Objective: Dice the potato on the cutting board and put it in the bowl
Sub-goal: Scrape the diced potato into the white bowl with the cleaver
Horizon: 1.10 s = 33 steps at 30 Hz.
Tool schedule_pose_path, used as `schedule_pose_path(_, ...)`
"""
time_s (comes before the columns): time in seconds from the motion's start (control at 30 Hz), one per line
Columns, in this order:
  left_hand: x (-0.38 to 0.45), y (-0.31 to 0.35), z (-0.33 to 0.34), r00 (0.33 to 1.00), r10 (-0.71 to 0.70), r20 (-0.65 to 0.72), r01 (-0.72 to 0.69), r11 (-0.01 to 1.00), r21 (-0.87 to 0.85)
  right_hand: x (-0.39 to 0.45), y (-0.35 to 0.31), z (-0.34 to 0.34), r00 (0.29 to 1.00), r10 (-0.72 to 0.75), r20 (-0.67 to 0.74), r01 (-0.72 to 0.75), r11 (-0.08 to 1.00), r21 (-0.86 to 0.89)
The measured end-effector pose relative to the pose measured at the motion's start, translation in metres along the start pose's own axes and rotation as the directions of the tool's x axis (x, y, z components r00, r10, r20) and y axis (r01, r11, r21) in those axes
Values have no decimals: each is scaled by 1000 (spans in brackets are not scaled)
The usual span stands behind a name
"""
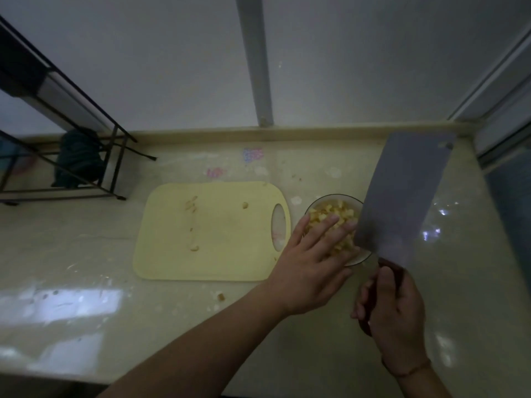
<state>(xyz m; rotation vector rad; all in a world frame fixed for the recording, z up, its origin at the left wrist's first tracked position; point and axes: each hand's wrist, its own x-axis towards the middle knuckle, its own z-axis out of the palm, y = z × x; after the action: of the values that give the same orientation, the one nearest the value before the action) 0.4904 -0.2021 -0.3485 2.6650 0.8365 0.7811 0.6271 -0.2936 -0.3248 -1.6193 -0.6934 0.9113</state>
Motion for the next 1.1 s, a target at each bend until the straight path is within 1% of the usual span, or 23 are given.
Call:
schedule_pose_path(0.03,-1,1,1,999,-16,-36,15,1000,-15,1,0,-1,1000,8,6,-8,1000,8)
schedule_pose_path(0.1,-1,1,5,988,-91,-126,85,995,-47,1,-1,-1,1000,17,22,-18,1000,2)
schedule_pose_path(0.2,6,-2,8,945,-221,-241,203,974,-98,0,-4,-1,999,8,38,-9,1000,9)
schedule_pose_path(0.3,18,-5,9,908,-308,-284,278,950,-143,0,-6,1,999,2,49,-3,1000,23)
schedule_pose_path(0.4,27,-10,12,890,-331,-313,299,943,-147,1,-8,2,999,-2,41,1,1000,6)
schedule_pose_path(0.63,18,-13,17,943,-272,-190,244,956,-161,1,-10,1,997,50,55,-52,998,37)
schedule_pose_path(0.73,18,-14,12,930,-296,-216,253,946,-205,1,-12,2,996,57,67,-61,996,58)
schedule_pose_path(0.83,17,-13,7,923,-330,-199,295,937,-187,0,-14,2,996,48,71,-53,996,66)
schedule_pose_path(0.9,14,-14,0,940,-289,-182,254,948,-192,-1,-17,2,995,56,79,-62,995,76)
schedule_pose_path(1.0,2,-39,-26,986,-97,-136,76,985,-155,-3,-27,1,993,70,92,-75,995,58)
schedule_pose_path(1.03,-5,-56,-39,991,-66,-117,49,989,-141,-4,-31,2,992,79,100,-86,994,70)
schedule_pose_path(1.07,-15,-76,-52,991,-87,-104,73,989,-129,-6,-35,4,989,90,118,-102,990,101)
schedule_pose_path(1.1,-27,-97,-64,982,-160,-98,150,984,-101,-8,-39,7,983,104,148,-124,983,134)
